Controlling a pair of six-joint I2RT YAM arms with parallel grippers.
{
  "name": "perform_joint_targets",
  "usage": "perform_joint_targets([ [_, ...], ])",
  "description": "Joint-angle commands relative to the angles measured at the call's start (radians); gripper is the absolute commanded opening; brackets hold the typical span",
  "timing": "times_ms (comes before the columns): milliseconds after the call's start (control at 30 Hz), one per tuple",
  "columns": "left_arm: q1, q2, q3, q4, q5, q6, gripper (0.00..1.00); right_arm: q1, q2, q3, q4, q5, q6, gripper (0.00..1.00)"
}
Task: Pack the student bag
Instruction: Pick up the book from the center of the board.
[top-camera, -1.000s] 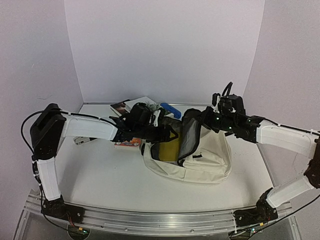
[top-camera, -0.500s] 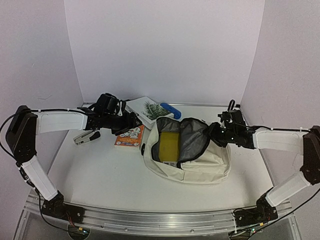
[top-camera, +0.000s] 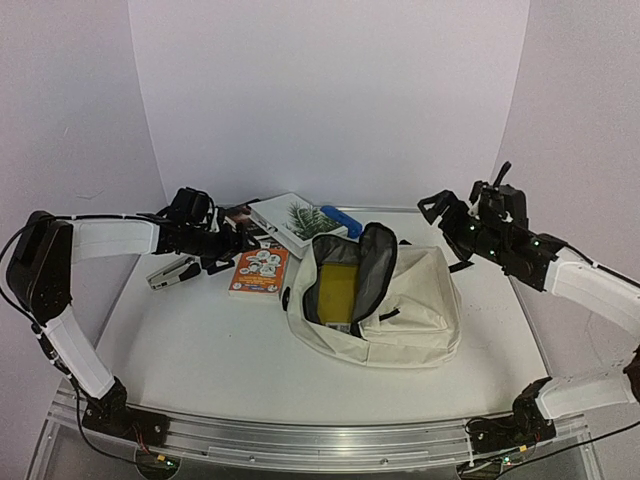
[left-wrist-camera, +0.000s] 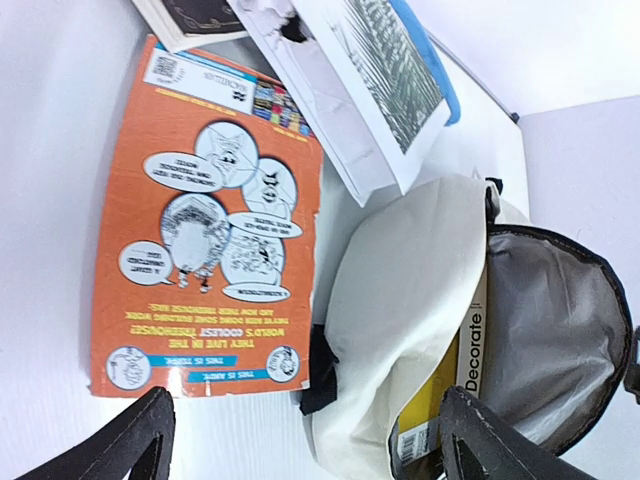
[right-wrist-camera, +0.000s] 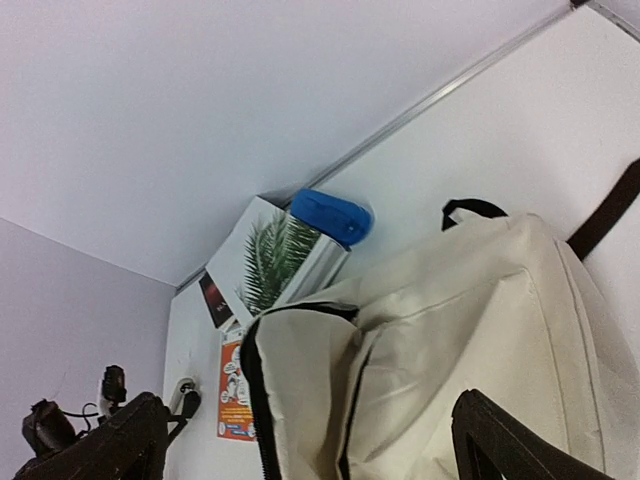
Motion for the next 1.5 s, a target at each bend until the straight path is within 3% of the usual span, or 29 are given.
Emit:
perform_joint_targets([
  [0,0.045,0.021,-0.001,-0.001,0.043,-0.018,0.92,0.127,0.080,0.156,0.006,0.074,-0.073,0.98],
  [300,0.079,0.099,0.027,0.024,0.041,-0.019,0.91,0.379,0.462,0.462,0.013,0.014,-0.174,0.90],
  [433,0.082,0.137,0.055,0.016,0.026,-0.003,0.90,0.406,0.614,0.550,0.045,-0.093,-0.157,0.82],
  [833,0.083,0.226,0.145,-0.052,-0.046,0.066,0.84,0.420,1.041,0.844,0.091,-0.281,-0.087,0.75],
  [1200,0.085,0.277,0.139,-0.037,-0.025,0.058,0.76,0.409,1.162,0.852,0.072,-0.088,0.050,0.69],
  [1467,0.085,0.283,0.115,-0.011,-0.004,0.038,0.69,0.378,1.237,0.873,0.043,-0.063,0.086,0.59],
])
